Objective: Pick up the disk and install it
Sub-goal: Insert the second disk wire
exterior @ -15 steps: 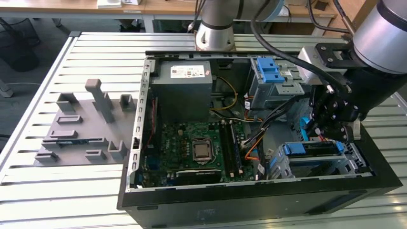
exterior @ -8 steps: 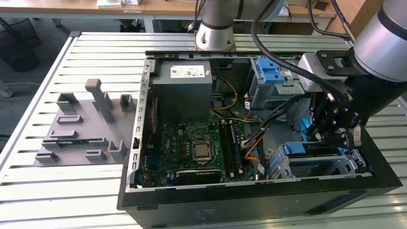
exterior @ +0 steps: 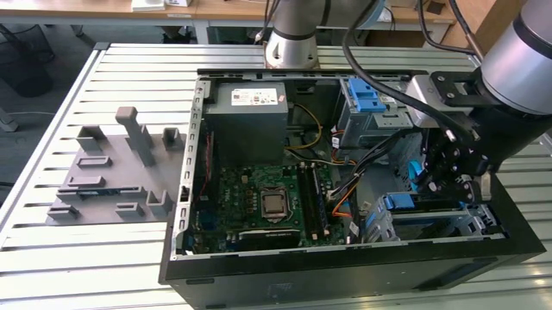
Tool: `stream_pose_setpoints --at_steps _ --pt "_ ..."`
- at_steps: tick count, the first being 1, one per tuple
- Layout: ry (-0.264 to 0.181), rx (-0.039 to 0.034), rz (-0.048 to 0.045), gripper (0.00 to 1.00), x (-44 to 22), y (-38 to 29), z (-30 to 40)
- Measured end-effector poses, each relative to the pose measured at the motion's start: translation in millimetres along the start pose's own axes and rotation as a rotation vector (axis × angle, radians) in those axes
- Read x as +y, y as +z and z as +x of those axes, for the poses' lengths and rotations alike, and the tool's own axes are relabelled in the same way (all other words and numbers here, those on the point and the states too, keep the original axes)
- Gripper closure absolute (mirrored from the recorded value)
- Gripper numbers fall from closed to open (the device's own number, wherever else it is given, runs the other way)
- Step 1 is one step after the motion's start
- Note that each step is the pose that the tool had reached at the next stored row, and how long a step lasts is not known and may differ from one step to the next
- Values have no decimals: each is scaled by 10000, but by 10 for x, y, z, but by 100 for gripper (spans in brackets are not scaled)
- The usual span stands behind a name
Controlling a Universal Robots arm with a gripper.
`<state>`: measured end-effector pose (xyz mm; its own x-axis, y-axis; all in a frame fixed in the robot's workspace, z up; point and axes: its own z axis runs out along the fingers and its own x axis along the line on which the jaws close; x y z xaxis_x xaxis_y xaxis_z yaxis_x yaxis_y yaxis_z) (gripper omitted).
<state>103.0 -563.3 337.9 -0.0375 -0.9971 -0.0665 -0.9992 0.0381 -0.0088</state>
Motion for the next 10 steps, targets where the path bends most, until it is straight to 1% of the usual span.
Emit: stream_pose_setpoints --at_steps 3,10 --pt "-1 1 0 84 -3 8 32" --pt "0 1 1 84 -28 13 39"
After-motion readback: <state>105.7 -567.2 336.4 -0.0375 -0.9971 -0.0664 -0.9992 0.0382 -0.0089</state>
